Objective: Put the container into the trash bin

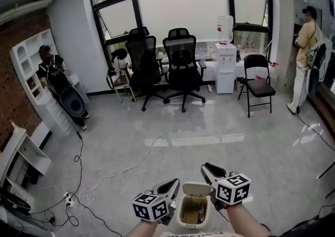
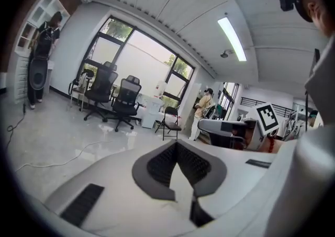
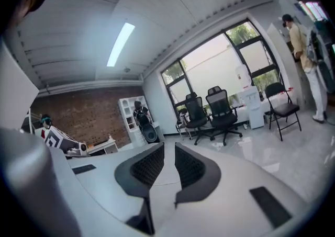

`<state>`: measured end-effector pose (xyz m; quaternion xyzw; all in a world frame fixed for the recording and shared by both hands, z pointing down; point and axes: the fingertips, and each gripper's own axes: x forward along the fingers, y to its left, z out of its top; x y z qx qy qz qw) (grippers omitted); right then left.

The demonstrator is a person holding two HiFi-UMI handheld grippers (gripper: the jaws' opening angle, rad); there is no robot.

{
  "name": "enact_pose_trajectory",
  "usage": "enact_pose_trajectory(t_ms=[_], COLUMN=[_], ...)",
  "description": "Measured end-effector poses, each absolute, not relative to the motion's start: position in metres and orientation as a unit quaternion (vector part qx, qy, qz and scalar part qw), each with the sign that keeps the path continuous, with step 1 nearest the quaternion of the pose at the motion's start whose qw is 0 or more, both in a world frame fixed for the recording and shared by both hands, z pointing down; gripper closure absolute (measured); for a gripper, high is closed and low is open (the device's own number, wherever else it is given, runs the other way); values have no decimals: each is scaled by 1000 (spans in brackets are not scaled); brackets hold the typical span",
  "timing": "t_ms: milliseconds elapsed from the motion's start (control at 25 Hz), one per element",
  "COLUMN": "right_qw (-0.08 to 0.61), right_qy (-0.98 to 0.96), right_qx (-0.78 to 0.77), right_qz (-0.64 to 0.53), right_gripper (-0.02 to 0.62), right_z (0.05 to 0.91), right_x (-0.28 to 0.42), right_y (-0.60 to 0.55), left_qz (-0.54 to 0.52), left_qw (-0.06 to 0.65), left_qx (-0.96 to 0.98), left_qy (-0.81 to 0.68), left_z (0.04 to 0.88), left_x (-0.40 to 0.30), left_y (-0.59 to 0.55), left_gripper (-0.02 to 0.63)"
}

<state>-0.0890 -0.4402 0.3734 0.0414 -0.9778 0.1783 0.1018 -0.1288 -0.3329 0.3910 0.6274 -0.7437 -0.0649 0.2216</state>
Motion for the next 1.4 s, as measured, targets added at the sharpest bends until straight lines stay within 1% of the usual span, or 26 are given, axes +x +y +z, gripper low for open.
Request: enact_pose_trajectory(t_ms=[80,120,160,320,400,600,760,880,1080,1400], right_qw=[81,72,66,62,61,64,73,74,74,96], right_qy=[-983,-985,-987,-987,-984,-975,-972,-970,-967,-959], right_qx=[53,59,63,81,97,142,153,163,169,196], right_qz=[157,145,134,127,134,161,165,165,174,180], right_gripper=[532,552,594,594,594,595,594,594,595,595], right_z=[354,345,338,318,313,315,315,317,322,339], right_x=[-85,-83,-82,-74,-69,-61,-60,-51,-39,-12], right_y=[-429,-422,-416,-392,-380,-342,-303,-279,-249,-236], left_qz=[-84,-94,-102,-121,-120,-102,-115,-121,-121,-124], left_qw=[200,188,177,133,122,116,125,129,133,147], left_qx=[638,644,651,676,683,688,681,686,697,706], left_qy=[-739,-735,-731,-715,-710,-709,-713,-706,-694,-681], left_z=[371,360,349,308,296,284,284,288,293,305], left_x=[-130,-131,-132,-131,-130,-136,-151,-149,-143,-125], left_y=[-320,-313,-306,-278,-258,-195,-147,-122,-100,-89], left_gripper=[607,607,607,607,607,607,607,607,607,607])
